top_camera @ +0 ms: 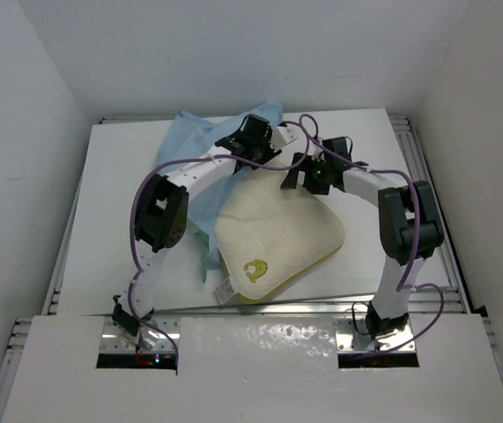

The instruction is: Put the pillow into the pillowcase

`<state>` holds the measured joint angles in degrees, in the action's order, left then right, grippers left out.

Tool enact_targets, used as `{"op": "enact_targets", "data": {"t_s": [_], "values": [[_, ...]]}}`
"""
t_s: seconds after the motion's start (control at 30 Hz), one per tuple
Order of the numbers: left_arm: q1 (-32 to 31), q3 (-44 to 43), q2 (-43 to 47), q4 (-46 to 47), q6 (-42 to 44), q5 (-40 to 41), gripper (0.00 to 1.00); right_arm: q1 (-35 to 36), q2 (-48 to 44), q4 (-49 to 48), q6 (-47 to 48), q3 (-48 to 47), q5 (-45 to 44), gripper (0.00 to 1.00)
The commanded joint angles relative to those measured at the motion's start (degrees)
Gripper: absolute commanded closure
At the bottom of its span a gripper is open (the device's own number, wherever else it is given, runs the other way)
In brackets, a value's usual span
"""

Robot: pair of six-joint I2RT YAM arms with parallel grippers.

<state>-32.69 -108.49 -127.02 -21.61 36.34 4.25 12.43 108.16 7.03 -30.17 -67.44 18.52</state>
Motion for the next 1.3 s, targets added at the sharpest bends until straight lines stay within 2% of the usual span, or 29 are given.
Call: {"op": "enact_targets", "data": {"t_s": [0.0, 0.03, 0.1, 0.13, 0.17, 0.23, 0.27, 0.3, 0.43, 0.47, 0.6, 0.67, 0.7, 0.8, 0.97, 1.17, 1.27], "values": [[-0.53, -2.78, -1.11, 2.7, 1.63, 5.84, 0.61, 0.05, 1.96, -5.97, -0.15, -2.96, 3.97, 0.09], [-0.54, -2.78, -1.56, 3.41, 2.07, 6.64, 0.71, 0.14, 3.62, -6.15, -0.15, -3.48, 4.67, 0.09], [-0.54, -3.39, -2.78, 3.76, 2.77, 7.7, 0.85, 0.14, 5.21, -6.15, -0.67, -3.75, 5.55, 0.11], [-0.54, -4.27, -2.79, 3.76, 2.6, 7.44, 0.97, 0.14, 5.83, -6.24, -1.11, -3.49, 6.95, 0.15], [-0.54, -4.62, -3.14, 3.15, 2.34, 7.0, 1.0, 0.23, 6.71, -6.67, -2.16, -3.05, 7.92, 0.34], [-0.54, -4.98, -2.27, 2.01, 1.55, 3.76, 1.0, 0.84, 6.63, -9.03, -2.87, -0.43, 9.42, 0.62], [-0.54, -4.81, -0.87, 1.92, 1.46, 0.53, 1.0, 1.72, 5.49, -10.79, -3.05, 0.81, 9.51, 0.9], [-0.45, -4.63, -0.08, 2.09, 1.11, -1.16, 1.0, 2.33, 4.61, -11.33, -3.05, 1.78, 9.08, 1.0], [-0.8, -4.8, 3.97, 3.06, 0.14, -10.48, 1.0, 7.34, -3.11, -12.21, 0.89, 7.22, 3.91, 1.0], [-1.06, -5.15, 5.37, 2.71, 0.4, -13.01, 1.0, 8.83, -5.22, -12.39, 3.43, 8.19, -0.64, 1.0], [-2.99, -5.6, 9.5, -0.45, 1.55, -20.23, 1.0, 16.21, -17.16, -16.42, 5.13, 13.02, -8.13, 1.0], [-3.09, -5.68, 10.48, -2.55, 0.49, -22.44, 1.0, 16.67, -20.69, -21.67, 2.6, 16.98, -9.46, 1.0], [-3.17, -5.6, 13.35, -5.17, 0.66, -29.67, 1.0, 16.84, -22.53, -23.53, 2.05, 18.38, -11.3, 1.0], [-3.08, -4.38, 17.15, -10.37, 1.89, -34.56, 1.0, 16.93, -30.26, -26.8, 1.0, 22.87, -16.39, 1.0], [-3.43, 3.27, 26.45, -14.95, 4.54, -46.41, 1.0, 16.84, -34.42, -32.25, -1.37, 24.73, -17.82, 1.0], [-5.28, 8.28, 33.23, -20.31, 5.76, -57.31, 1.0, 15.08, -33.02, -31.82, -5.51, 18.94, -15.09, 1.0], [-5.46, 9.08, 34.47, -23.21, 6.55, -58.22, 1.0, 14.91, -32.13, -29.88, -6.91, 18.4, -16.06, 1.0]]}}
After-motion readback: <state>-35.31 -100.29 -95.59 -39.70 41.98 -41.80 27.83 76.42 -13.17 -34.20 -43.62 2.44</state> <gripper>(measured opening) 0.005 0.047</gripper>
